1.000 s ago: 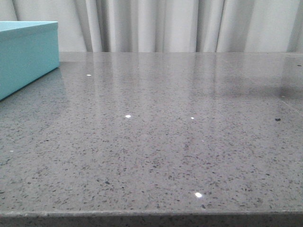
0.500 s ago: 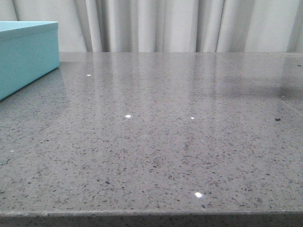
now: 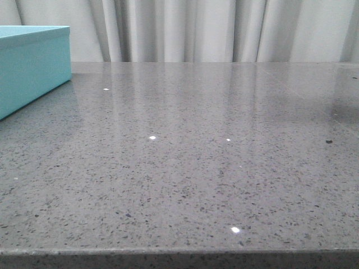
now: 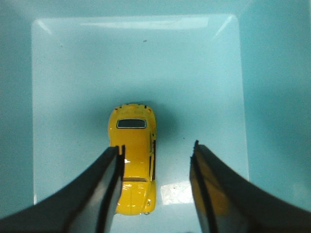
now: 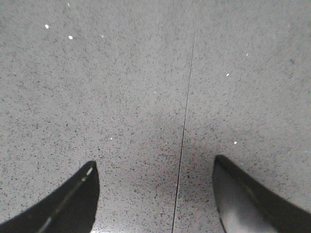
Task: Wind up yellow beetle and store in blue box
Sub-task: 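Lower the car into the blue box and open the left gripper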
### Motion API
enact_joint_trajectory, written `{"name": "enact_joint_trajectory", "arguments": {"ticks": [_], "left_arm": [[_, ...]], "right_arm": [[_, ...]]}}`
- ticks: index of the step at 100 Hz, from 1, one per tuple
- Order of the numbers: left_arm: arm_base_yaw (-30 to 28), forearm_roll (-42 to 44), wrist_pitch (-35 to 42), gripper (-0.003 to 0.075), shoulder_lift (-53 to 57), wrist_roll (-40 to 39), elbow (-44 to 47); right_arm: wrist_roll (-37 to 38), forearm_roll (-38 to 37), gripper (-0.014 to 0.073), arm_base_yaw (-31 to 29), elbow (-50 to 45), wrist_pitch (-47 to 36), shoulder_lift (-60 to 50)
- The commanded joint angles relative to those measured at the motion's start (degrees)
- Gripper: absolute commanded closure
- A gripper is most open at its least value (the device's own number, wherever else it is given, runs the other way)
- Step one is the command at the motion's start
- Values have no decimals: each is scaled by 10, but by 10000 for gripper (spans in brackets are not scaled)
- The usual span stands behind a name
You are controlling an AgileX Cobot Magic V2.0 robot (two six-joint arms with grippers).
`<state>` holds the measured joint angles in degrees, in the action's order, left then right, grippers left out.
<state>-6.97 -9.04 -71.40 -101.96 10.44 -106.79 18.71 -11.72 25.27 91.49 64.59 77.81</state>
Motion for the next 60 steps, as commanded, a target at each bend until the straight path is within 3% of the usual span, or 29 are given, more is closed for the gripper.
{"name": "enact_joint_trajectory", "arguments": {"ticks": [1,12,26,60], "left_arm": [[-1,-21,18,508,58,-2,-17],[-1,-43,45,623,100,14,0],[-1,-51,73,741,160,18,52],[-1,-66,203,738,356,43,281]], "right_arm": [[-17,-13,95,0,7,-39,-40],[-18,-13,117,0,-34,-87,-85],[-18,-13,239,0,-107,-138,-151],[-18,-13,582,0,-277,-206,-299]]}}
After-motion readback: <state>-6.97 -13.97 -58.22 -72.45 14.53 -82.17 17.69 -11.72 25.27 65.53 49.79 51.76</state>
